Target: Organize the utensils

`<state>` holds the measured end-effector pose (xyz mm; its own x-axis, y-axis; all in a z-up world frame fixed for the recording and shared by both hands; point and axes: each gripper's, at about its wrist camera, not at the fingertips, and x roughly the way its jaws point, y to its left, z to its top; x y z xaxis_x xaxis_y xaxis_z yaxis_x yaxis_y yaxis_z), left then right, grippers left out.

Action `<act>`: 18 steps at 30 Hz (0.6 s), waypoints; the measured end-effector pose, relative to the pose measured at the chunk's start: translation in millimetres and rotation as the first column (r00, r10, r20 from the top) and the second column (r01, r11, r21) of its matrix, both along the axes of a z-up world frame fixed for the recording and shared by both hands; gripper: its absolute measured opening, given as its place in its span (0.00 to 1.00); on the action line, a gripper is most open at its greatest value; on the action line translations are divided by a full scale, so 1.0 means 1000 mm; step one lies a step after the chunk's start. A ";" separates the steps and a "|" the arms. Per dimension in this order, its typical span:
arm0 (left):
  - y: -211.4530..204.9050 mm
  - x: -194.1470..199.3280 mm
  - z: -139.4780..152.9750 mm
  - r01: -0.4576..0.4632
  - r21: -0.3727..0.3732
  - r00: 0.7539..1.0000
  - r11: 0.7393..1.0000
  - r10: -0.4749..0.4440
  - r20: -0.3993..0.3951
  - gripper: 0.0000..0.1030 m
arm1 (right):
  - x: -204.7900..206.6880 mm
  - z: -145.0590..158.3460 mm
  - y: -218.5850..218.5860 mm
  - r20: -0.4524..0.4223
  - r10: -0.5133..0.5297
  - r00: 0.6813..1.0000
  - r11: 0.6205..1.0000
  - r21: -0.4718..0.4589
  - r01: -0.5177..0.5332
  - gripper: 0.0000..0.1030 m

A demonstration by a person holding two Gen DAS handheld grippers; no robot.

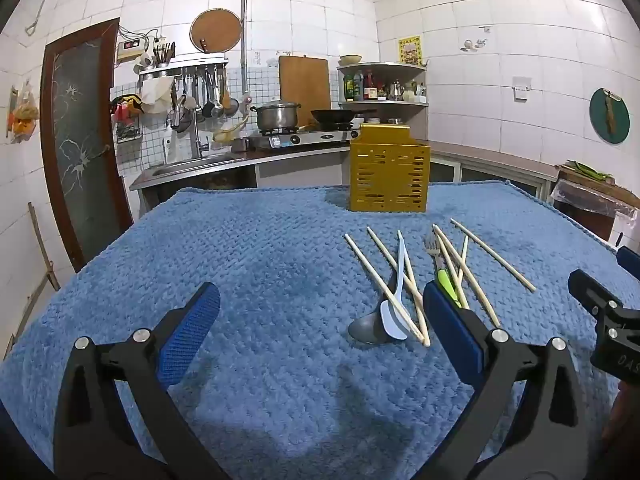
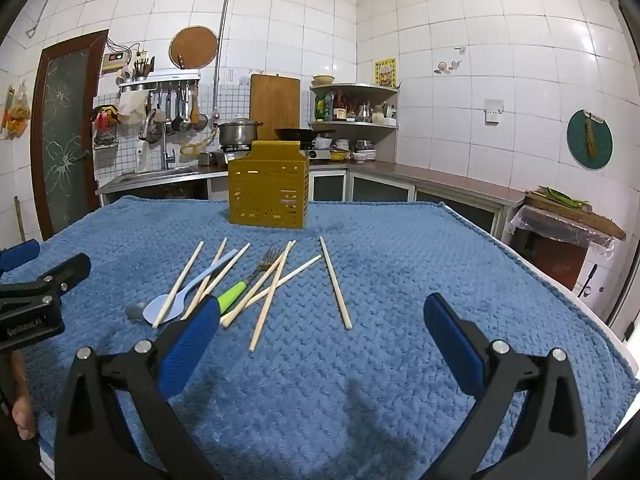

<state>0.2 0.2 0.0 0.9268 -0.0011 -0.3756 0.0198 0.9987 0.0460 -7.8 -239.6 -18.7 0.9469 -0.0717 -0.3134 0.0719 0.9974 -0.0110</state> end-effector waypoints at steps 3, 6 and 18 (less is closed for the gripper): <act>0.001 0.001 0.000 0.000 -0.002 1.000 1.000 0.000 0.001 0.95 | -0.001 0.000 0.000 0.005 -0.001 1.000 1.000 -0.001 0.001 0.96; 0.000 0.000 0.000 -0.002 0.001 1.000 1.000 0.002 0.003 0.95 | -0.001 0.001 0.000 0.003 -0.002 1.000 1.000 0.001 0.002 0.96; -0.001 0.005 0.001 -0.002 -0.012 1.000 1.000 0.002 -0.002 0.95 | -0.002 0.001 -0.003 0.006 -0.006 1.000 1.000 -0.002 0.006 0.96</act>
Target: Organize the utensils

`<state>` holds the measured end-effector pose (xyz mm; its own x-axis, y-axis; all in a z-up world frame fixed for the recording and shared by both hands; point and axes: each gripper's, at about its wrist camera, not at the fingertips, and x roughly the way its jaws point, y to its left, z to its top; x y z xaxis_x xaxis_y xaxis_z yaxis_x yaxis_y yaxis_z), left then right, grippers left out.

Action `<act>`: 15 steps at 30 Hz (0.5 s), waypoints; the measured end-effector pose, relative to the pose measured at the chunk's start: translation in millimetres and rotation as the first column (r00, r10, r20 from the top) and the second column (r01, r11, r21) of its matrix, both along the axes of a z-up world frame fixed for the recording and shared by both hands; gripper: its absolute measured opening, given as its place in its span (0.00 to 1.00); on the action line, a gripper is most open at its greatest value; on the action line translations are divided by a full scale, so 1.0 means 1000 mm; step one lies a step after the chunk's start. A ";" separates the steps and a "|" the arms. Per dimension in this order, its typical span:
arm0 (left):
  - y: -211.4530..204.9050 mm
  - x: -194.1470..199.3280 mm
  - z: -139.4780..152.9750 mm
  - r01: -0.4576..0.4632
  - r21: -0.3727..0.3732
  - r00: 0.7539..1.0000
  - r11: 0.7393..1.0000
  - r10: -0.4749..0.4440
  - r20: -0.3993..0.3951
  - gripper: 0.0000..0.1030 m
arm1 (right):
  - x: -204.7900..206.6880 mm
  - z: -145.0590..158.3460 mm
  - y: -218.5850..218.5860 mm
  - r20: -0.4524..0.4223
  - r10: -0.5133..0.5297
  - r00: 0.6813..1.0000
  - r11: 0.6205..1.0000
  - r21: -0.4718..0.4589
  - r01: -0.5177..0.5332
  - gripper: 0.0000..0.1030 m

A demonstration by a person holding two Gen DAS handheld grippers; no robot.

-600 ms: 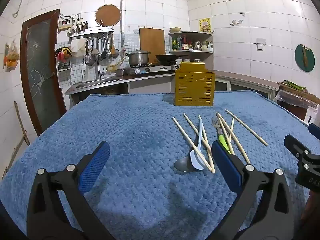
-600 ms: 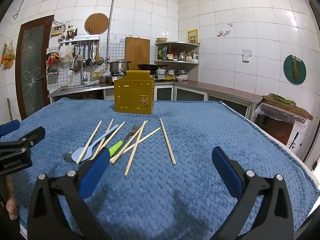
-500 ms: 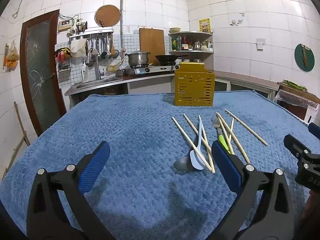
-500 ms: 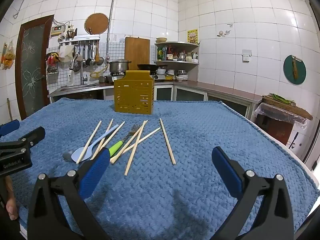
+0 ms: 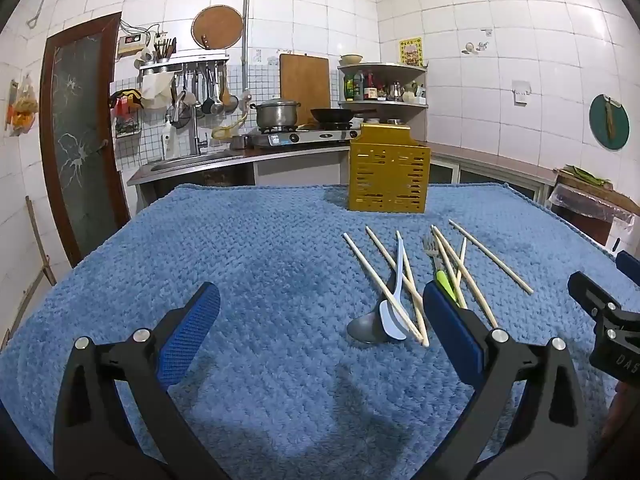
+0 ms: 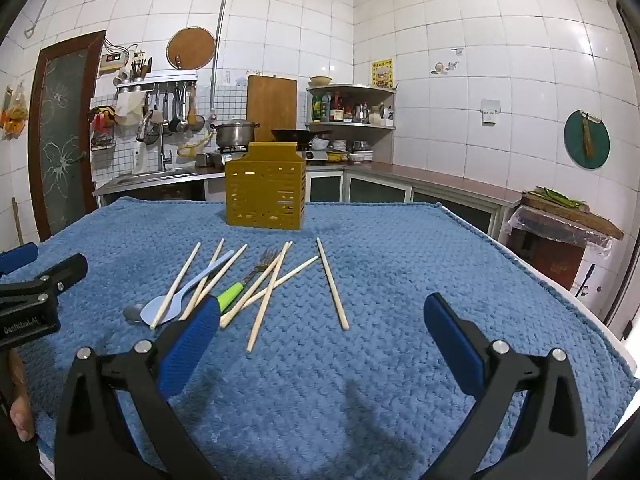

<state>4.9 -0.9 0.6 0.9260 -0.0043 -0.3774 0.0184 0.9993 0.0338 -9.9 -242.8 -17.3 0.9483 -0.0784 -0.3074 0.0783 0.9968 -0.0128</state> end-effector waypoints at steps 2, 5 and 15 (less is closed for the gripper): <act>0.001 0.002 -0.001 -0.001 -0.003 1.000 1.000 0.000 -0.004 0.95 | 0.000 -0.001 0.001 0.000 -0.001 1.000 1.000 0.001 0.001 0.96; 0.004 0.002 -0.003 0.005 -0.011 1.000 1.000 -0.005 -0.002 0.95 | 0.000 -0.001 0.000 -0.001 -0.002 1.000 1.000 0.000 0.002 0.96; 0.005 0.001 -0.002 0.010 -0.019 1.000 1.000 -0.010 -0.001 0.95 | 0.002 0.001 0.001 -0.010 -0.014 1.000 1.000 -0.003 0.014 0.96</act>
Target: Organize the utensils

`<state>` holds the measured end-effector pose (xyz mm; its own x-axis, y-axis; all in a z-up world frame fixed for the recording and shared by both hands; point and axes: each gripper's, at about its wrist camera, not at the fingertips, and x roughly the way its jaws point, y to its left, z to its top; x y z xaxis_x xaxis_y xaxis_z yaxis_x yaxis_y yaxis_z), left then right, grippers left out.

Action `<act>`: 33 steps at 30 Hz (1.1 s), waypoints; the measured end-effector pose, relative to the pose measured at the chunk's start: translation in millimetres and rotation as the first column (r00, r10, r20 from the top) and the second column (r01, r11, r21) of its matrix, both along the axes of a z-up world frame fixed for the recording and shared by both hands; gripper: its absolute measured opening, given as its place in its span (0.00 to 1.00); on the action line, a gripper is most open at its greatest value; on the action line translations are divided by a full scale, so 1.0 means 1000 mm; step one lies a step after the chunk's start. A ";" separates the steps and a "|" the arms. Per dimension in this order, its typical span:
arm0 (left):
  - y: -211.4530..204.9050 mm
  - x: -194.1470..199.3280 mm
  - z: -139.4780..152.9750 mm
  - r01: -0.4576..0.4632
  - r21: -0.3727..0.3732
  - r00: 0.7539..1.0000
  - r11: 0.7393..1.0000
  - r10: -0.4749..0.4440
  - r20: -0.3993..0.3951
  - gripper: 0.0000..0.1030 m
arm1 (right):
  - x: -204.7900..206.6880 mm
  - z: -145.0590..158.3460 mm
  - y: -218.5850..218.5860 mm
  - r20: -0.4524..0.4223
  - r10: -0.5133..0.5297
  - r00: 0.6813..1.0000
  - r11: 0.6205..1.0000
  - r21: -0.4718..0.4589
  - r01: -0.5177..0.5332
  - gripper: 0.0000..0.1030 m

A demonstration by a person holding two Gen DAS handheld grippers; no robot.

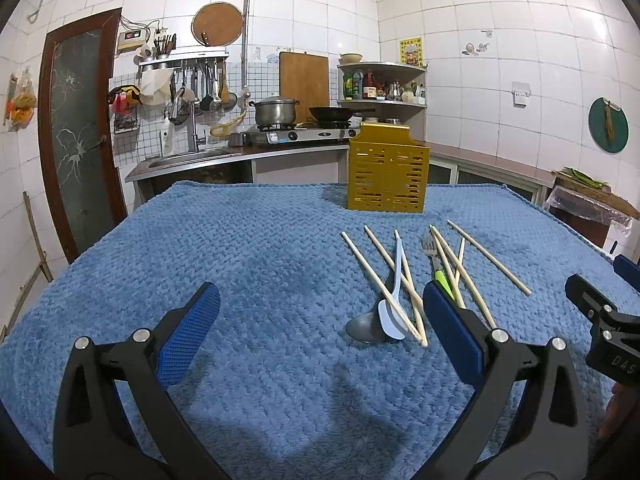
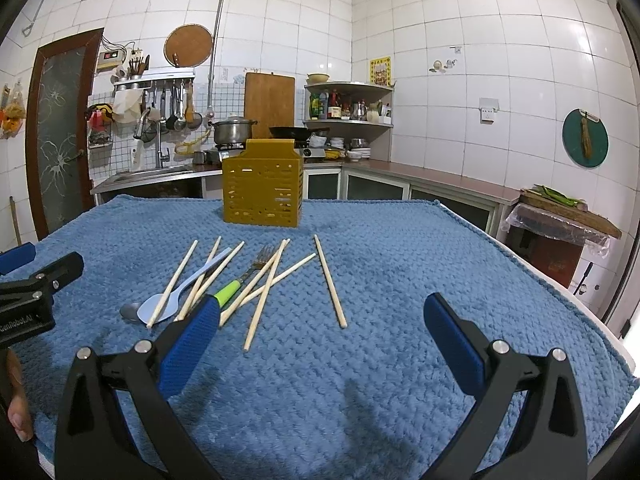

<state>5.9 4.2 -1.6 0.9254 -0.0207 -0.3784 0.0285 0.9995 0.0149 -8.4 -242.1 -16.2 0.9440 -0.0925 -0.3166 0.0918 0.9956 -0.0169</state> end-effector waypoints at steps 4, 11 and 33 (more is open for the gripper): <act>0.000 0.000 -0.001 0.002 0.000 1.000 1.000 -0.002 -0.002 0.95 | 0.003 -0.001 -0.001 0.001 -0.001 1.000 1.000 -0.001 0.001 0.96; 0.000 0.001 -0.001 0.003 -0.003 1.000 1.000 -0.003 -0.002 0.95 | 0.002 -0.002 -0.001 0.002 -0.001 1.000 1.000 0.000 0.001 0.96; 0.000 0.001 -0.001 0.002 -0.004 1.000 1.000 -0.002 -0.003 0.95 | 0.002 -0.001 -0.001 0.003 -0.003 1.000 1.000 -0.001 0.003 0.96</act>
